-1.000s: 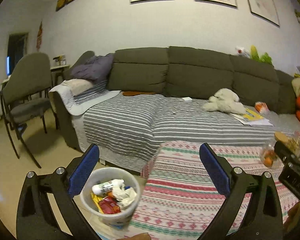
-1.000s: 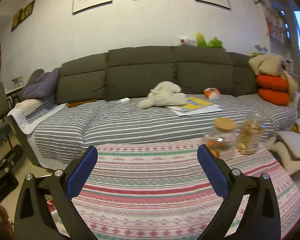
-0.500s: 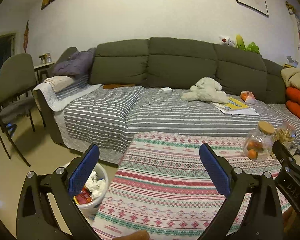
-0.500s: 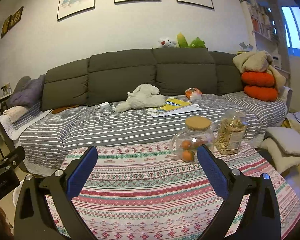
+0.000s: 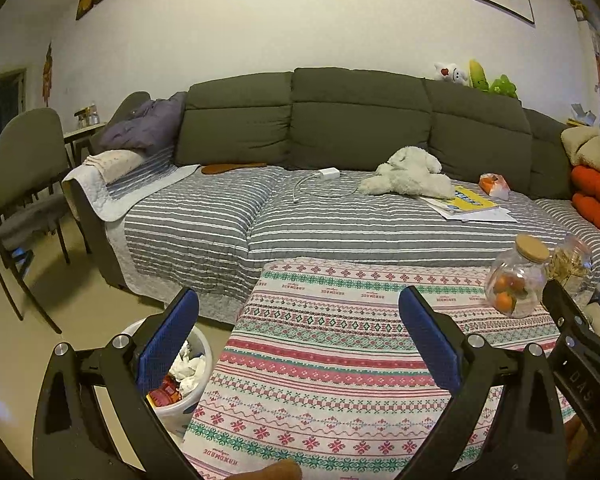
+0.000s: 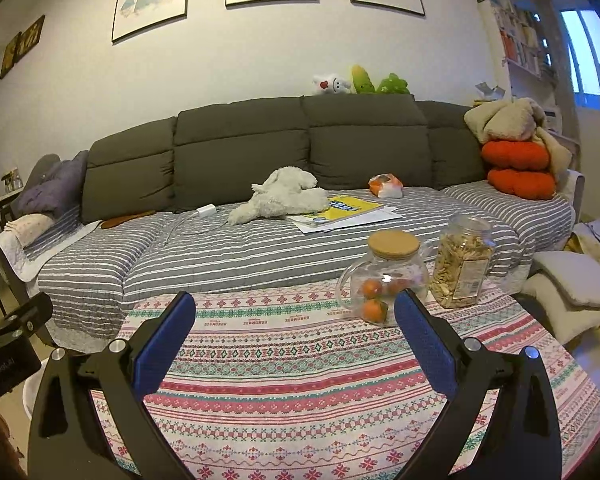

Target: Collect trash

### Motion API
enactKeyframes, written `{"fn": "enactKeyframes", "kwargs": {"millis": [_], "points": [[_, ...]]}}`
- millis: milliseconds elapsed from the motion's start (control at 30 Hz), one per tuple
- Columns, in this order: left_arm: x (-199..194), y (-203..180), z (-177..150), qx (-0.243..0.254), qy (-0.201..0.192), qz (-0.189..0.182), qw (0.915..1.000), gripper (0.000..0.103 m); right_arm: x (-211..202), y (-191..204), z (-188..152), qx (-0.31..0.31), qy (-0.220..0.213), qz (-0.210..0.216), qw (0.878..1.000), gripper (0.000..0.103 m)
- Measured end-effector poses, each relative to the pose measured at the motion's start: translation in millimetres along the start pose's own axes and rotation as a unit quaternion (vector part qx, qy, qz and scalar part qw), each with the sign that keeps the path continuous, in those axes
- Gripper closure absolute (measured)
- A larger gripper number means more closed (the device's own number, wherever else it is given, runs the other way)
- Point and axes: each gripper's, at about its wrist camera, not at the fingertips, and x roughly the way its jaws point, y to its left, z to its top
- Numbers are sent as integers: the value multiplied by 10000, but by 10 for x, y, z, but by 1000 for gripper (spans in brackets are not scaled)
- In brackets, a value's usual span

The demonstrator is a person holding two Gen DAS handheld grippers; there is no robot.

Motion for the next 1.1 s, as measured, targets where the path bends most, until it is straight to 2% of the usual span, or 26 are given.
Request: {"fn": "enactKeyframes", "kwargs": {"millis": [1100], "points": [[58, -37, -52, 125, 53, 176, 9998, 7, 42, -7, -23, 4, 95, 35, 9999, 6]]}}
